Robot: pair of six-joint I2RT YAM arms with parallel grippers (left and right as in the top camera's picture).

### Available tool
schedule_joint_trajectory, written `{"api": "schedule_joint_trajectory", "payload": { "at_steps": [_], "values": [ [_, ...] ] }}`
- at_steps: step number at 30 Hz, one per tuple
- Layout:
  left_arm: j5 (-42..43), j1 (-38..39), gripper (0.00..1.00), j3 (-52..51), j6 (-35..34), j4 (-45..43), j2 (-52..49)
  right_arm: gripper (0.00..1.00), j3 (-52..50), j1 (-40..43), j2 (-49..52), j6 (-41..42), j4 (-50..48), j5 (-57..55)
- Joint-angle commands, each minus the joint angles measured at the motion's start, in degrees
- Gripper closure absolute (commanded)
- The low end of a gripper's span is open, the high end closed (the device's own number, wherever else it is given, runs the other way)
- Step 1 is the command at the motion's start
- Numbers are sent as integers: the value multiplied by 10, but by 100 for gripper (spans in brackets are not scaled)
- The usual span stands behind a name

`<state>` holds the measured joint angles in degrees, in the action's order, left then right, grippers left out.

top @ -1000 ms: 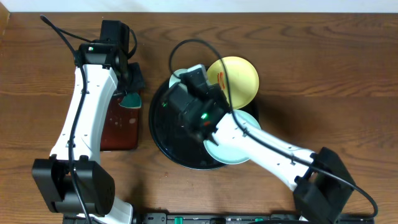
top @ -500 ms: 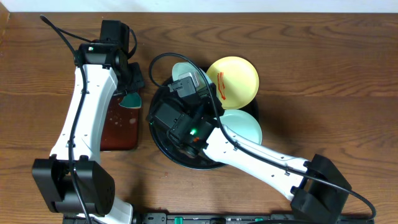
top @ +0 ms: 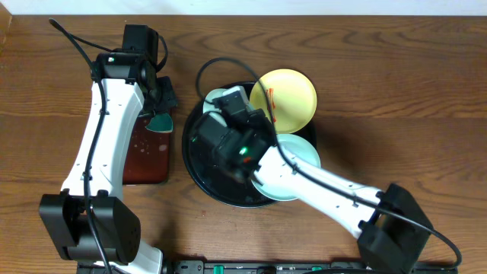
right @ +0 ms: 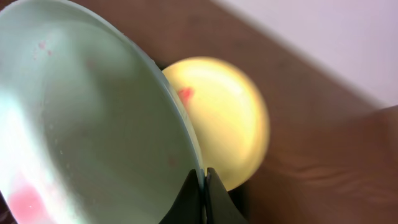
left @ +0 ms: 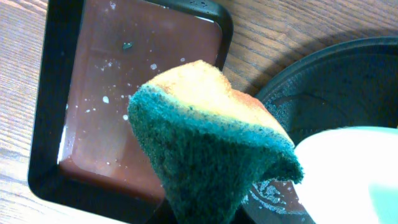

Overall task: Clean dirty plates on tray and stack at the side
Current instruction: 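Lift the light-blue plate with the right gripper and place it right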

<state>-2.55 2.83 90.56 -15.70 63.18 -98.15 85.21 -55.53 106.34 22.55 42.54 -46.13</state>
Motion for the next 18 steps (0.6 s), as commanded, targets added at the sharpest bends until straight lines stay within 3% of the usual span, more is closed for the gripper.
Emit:
{"api": "schedule_joint_trajectory", "payload": {
  "at_steps": [1, 10, 18],
  "values": [
    [-9, -1, 92, -5, -7, 2, -3, 99, 0, 60, -19, 30, 0, 223],
    [-9, -1, 92, -5, -7, 2, -3, 99, 0, 261, -61, 14, 9, 556],
    [-9, -1, 92, -5, -7, 2, -3, 99, 0, 481, -118, 0, 100, 575]
  ]
}}
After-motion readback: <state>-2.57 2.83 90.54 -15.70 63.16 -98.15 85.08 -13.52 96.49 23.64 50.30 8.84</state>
